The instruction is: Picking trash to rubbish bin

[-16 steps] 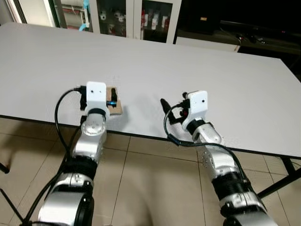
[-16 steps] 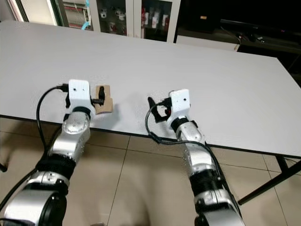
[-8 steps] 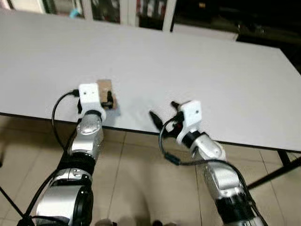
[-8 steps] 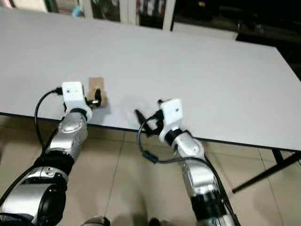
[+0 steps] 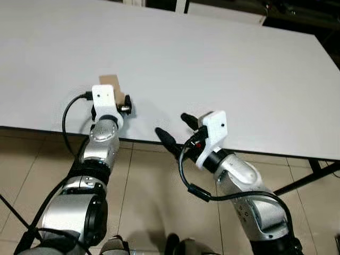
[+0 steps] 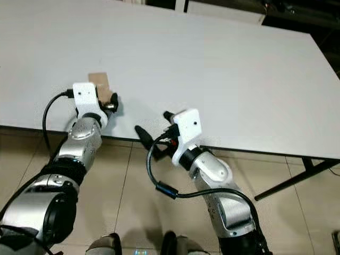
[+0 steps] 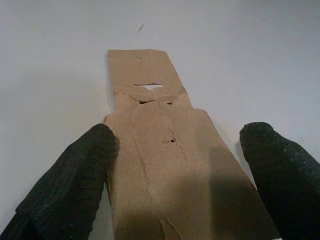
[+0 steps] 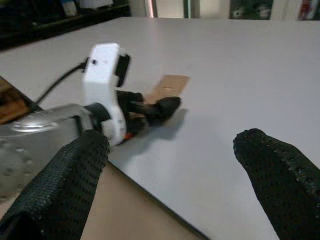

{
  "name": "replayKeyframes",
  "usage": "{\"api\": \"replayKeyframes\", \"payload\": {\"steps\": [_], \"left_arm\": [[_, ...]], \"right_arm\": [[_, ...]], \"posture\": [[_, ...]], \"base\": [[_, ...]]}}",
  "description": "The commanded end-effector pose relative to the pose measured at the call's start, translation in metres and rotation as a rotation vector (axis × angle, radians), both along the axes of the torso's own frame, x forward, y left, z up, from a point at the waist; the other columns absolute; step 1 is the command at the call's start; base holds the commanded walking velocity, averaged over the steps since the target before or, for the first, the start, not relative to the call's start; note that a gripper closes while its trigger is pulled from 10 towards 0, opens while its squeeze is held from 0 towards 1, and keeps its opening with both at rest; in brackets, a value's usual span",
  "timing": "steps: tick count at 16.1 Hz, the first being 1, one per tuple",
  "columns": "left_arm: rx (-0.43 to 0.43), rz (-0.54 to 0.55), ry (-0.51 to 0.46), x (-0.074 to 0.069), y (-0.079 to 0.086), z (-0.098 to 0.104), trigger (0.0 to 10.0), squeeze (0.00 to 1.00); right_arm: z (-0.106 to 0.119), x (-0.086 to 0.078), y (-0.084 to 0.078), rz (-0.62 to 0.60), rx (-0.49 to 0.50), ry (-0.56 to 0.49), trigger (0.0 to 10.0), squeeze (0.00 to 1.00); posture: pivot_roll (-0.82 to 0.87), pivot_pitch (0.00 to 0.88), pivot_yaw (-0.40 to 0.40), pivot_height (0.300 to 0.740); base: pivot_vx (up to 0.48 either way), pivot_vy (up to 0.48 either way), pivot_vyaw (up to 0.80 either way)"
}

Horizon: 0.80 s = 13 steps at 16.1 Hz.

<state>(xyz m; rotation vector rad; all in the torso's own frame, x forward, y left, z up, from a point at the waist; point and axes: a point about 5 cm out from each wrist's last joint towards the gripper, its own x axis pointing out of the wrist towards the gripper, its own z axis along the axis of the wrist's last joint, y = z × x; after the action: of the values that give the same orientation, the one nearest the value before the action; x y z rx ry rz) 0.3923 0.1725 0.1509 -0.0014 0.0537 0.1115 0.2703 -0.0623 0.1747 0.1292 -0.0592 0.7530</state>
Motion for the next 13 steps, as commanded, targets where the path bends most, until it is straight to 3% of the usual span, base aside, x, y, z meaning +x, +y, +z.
{"api": "replayKeyframes", "payload": {"steps": [1, 5, 9, 13], "left_arm": [[0.000, -0.038, 0.050, 0.000, -0.008, -0.007, 10.0, 0.00], [0.014, -0.050, 0.098, 0.003, -0.012, -0.007, 10.0, 0.00], [0.010, 0.058, 0.280, 0.002, -0.006, -0.019, 10.0, 0.00], [0.021, 0.095, 0.340, -0.001, 0.000, -0.026, 10.0, 0.00]], "right_arm": [[0.003, -0.005, 0.001, 0.036, 0.022, 0.016, 10.0, 0.00], [0.009, -0.017, 0.009, 0.124, 0.026, 0.052, 10.0, 0.00], [0.009, -0.018, 0.008, 0.134, 0.021, 0.067, 10.0, 0.00], [0.010, -0.018, 0.006, 0.131, 0.021, 0.081, 10.0, 0.00]], "posture": [[-0.15, 0.235, -0.141, 0.740], [-0.15, 0.224, -0.132, 0.740], [-0.15, 0.229, -0.125, 0.740], [-0.14, 0.235, -0.114, 0.740]], "base": [[0.000, 0.000, 0.00], [0.000, 0.000, 0.00], [0.000, 0.000, 0.00], [0.000, 0.000, 0.00]]}}
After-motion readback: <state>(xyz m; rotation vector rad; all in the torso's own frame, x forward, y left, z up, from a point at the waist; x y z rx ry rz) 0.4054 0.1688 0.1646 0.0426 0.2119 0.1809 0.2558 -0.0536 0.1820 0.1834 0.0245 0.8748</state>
